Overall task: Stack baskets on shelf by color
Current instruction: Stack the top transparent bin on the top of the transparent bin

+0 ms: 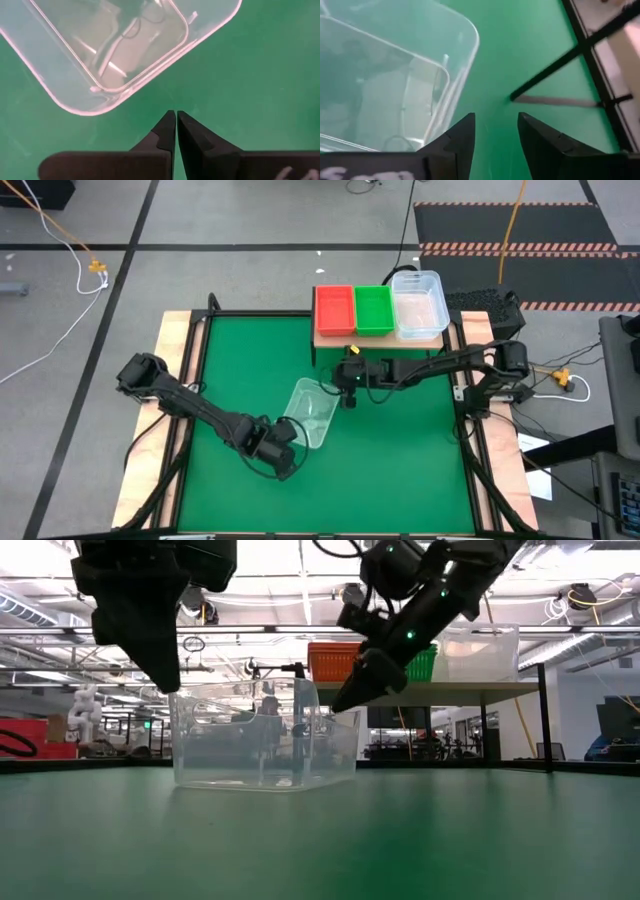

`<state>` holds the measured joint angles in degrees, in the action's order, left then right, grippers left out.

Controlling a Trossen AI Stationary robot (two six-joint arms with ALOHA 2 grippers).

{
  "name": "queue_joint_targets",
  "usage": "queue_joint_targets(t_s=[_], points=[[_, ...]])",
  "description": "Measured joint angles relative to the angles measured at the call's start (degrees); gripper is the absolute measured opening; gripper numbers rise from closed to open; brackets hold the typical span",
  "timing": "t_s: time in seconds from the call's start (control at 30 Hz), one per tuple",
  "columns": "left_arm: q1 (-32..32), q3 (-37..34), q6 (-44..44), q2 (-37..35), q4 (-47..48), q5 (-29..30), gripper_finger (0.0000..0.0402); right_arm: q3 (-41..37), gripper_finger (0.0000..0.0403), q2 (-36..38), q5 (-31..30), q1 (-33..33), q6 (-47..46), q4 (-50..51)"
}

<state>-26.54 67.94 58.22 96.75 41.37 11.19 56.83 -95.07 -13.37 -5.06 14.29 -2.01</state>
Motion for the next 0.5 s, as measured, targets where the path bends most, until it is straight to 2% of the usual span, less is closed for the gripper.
queue_joint_targets(t_s=[0.13,0.2,0.37,0.5], points=[[-0.62,0.00,0.48,-0.02,1.17,1.12,0.0019,0.01,0.0129,-1.28,0.31,-0.25,-2.57,2.17],[-0.64,0.00,0.60,-0.02,1.59,1.57,0.0019,-0.01,0.0118,-1.42,2.74,-0.16,-4.31,3.46],[-0.62,0.00,0.86,-0.02,2.29,2.44,0.0019,-0.01,0.0090,-0.39,13.47,2.18,-11.72,11.90],[-1.17,0.00,1.99,-0.02,3.08,2.55,0.0019,-0.12,0.0071,2.84,21.38,9.42,-16.61,13.76]])
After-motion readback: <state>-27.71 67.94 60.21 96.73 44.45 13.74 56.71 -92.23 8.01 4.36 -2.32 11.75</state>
